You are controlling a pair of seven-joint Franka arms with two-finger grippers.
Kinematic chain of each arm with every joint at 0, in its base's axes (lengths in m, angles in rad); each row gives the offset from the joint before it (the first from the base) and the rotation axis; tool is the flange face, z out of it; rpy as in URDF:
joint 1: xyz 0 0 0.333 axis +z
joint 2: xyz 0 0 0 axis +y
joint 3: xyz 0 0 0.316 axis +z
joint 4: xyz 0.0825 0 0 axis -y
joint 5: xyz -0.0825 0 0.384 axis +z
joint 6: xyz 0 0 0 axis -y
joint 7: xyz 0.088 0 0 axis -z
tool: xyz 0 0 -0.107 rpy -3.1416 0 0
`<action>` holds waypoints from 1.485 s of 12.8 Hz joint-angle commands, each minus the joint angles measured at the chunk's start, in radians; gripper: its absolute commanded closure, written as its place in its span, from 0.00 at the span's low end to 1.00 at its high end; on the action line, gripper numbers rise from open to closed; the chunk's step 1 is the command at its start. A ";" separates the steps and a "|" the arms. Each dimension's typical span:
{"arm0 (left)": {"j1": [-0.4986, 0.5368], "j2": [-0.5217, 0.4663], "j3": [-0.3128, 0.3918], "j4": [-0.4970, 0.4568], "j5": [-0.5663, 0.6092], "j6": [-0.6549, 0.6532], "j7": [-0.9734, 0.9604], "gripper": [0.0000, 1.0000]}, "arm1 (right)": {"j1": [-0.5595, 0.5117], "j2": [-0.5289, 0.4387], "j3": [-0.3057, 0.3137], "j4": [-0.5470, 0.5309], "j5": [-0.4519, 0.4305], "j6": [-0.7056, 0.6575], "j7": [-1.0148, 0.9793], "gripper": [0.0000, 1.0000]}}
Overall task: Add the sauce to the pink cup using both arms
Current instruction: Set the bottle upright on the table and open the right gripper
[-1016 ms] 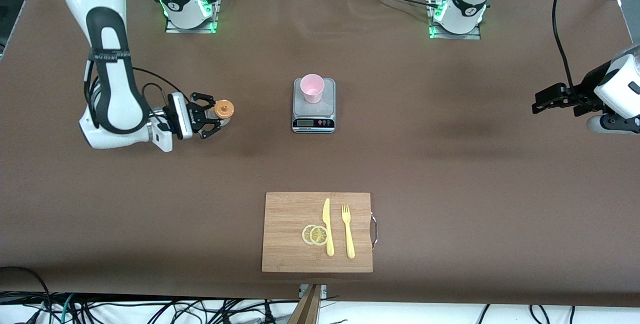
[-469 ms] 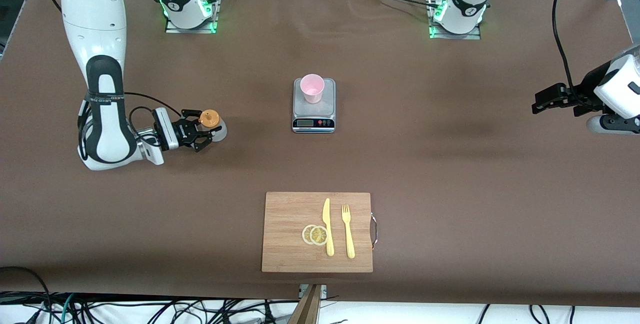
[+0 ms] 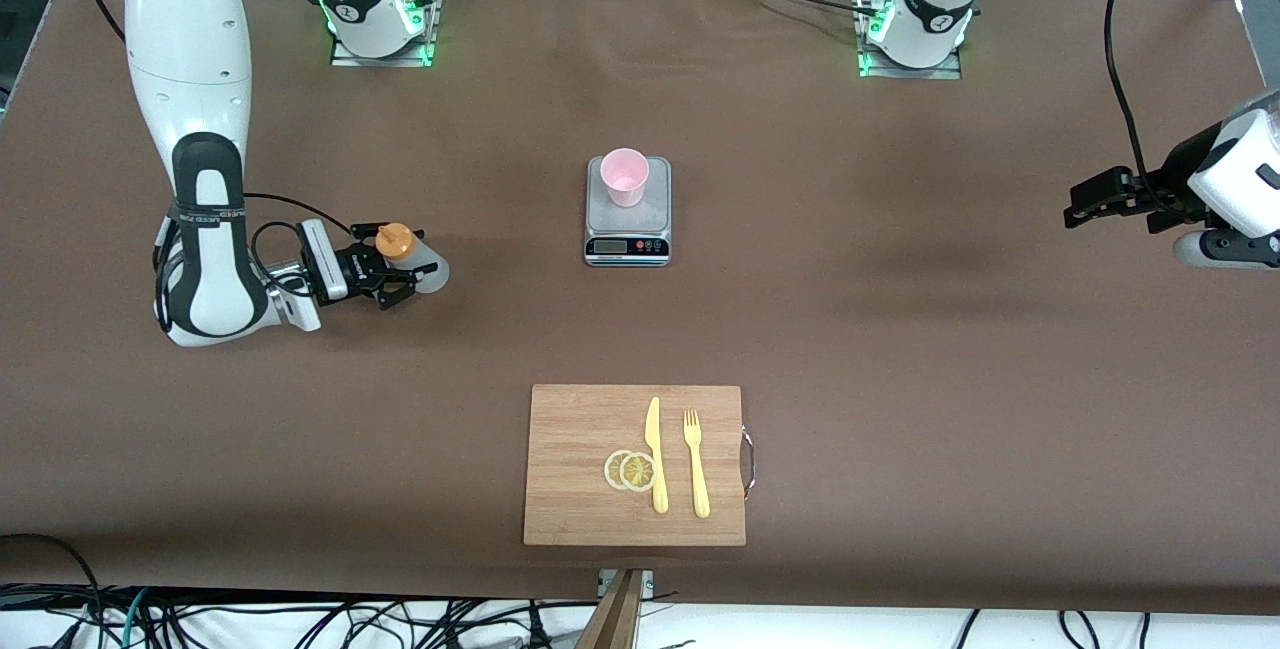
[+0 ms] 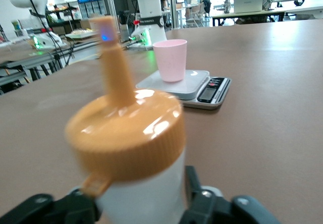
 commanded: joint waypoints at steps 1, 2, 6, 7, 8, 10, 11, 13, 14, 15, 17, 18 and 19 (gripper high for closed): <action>-0.002 0.009 0.002 0.023 0.008 -0.015 0.017 0.00 | -0.026 -0.004 -0.014 0.078 -0.095 -0.039 0.063 0.00; -0.002 0.009 0.002 0.023 0.008 -0.015 0.017 0.00 | -0.029 -0.004 -0.031 0.106 -0.126 -0.041 0.083 0.00; -0.002 0.009 0.002 0.023 0.008 -0.015 0.017 0.00 | -0.026 -0.026 -0.146 0.189 -0.241 -0.113 0.270 0.00; -0.002 0.009 0.002 0.023 0.008 -0.015 0.017 0.00 | -0.021 -0.039 -0.181 0.215 -0.264 -0.132 0.346 0.00; -0.002 0.009 0.002 0.023 0.008 -0.015 0.017 0.00 | -0.017 -0.050 -0.206 0.239 -0.286 -0.149 0.443 0.00; -0.002 0.009 0.002 0.023 0.008 -0.015 0.017 0.00 | -0.013 -0.079 -0.214 0.290 -0.323 -0.151 0.631 0.00; -0.002 0.009 0.001 0.023 0.008 -0.015 0.017 0.00 | 0.000 -0.107 -0.217 0.319 -0.350 -0.151 0.724 0.00; -0.002 0.009 0.002 0.023 0.008 -0.015 0.017 0.00 | 0.040 -0.189 -0.223 0.325 -0.419 -0.146 0.952 0.00; -0.002 0.009 0.001 0.023 0.008 -0.015 0.017 0.00 | 0.060 -0.223 -0.223 0.332 -0.465 -0.136 1.070 0.00; -0.002 0.009 0.002 0.023 0.008 -0.015 0.016 0.00 | 0.081 -0.236 -0.223 0.360 -0.508 -0.122 1.170 0.00; -0.002 0.009 0.002 0.023 0.008 -0.015 0.017 0.00 | 0.106 -0.236 -0.223 0.443 -0.579 -0.113 1.310 0.00; -0.002 0.009 0.002 0.023 0.008 -0.015 0.016 0.00 | 0.115 -0.237 -0.223 0.457 -0.606 -0.085 1.351 0.00; -0.002 0.009 0.002 0.023 0.008 -0.014 0.016 0.00 | 0.143 -0.281 -0.215 0.444 -0.648 -0.009 1.432 0.00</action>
